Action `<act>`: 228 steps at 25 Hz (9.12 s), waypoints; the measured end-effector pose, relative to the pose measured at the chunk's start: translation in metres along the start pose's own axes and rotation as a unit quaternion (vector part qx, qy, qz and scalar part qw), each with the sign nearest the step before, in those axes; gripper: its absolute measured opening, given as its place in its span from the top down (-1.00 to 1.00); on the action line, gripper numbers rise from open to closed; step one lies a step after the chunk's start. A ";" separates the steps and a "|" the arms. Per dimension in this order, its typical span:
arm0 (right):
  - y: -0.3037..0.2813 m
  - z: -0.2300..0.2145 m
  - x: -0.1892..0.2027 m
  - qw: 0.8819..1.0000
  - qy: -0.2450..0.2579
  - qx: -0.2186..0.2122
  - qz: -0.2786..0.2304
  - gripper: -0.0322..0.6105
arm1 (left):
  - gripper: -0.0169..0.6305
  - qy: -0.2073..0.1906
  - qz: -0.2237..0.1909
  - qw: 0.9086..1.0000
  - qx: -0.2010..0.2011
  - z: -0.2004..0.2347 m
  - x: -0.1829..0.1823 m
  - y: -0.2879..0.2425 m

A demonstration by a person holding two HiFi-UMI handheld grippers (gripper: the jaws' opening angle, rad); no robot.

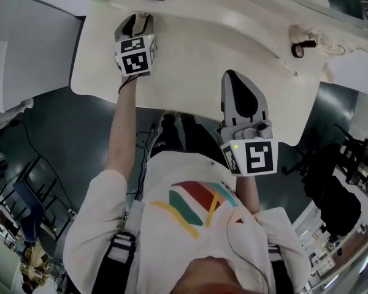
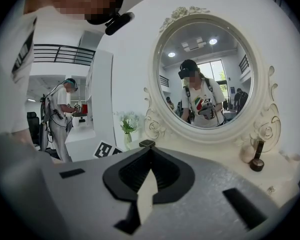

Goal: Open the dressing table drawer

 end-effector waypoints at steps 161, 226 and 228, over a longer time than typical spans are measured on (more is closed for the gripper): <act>0.006 0.051 -0.028 0.997 0.048 -0.054 -0.034 0.90 | 0.67 -0.055 0.021 0.998 0.002 0.015 0.042 0.068; 0.092 -0.080 -0.080 0.977 0.025 0.168 -0.126 0.90 | 0.93 -0.095 -0.265 0.937 0.207 -0.239 -0.161 0.268; 0.091 -0.081 -0.080 0.978 0.024 0.168 -0.124 0.90 | 0.93 -0.094 -0.271 0.936 0.205 -0.237 -0.162 0.265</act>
Point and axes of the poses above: the fingertips, and each gripper's own axes: y backward along the fingers, z to its left, x out of its underside, the point moved 3 cm from there along y, backward along the fingers, and after that the axes turned 10 degrees about y, right-handed, at the moved point
